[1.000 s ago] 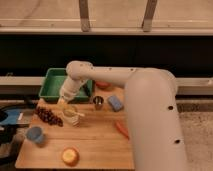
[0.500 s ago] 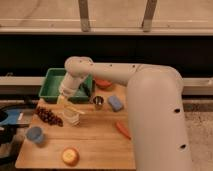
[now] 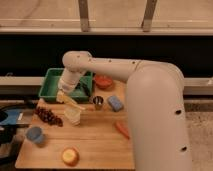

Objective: Place banana in plastic cup

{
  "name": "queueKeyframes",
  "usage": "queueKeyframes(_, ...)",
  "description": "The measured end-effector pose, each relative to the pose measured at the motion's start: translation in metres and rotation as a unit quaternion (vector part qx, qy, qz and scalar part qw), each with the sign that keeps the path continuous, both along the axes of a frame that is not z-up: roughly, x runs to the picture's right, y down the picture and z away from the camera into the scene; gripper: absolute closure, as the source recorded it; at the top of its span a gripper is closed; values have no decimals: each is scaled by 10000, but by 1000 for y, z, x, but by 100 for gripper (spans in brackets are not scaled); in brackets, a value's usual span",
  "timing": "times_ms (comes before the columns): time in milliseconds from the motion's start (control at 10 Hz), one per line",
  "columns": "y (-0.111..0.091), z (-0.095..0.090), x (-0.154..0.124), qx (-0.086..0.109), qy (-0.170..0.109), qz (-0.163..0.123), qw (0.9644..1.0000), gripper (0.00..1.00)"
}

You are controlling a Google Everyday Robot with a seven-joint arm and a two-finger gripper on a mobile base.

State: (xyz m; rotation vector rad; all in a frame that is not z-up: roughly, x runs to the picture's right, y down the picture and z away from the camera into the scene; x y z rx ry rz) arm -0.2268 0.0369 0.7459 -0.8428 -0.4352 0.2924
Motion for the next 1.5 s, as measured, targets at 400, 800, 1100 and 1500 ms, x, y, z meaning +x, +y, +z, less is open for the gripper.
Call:
queueKeyframes(400,-22,-18,-9,223,-70,-212,9995,100)
queueKeyframes(800,-28,-31,-26,163,-712,-139,9972,100)
queueKeyframes(1100,-26,-34,-52,0,-1233,-178,9922,100)
queueKeyframes(1500,-6,-44,-96,-424,-1524,-322,9869,100)
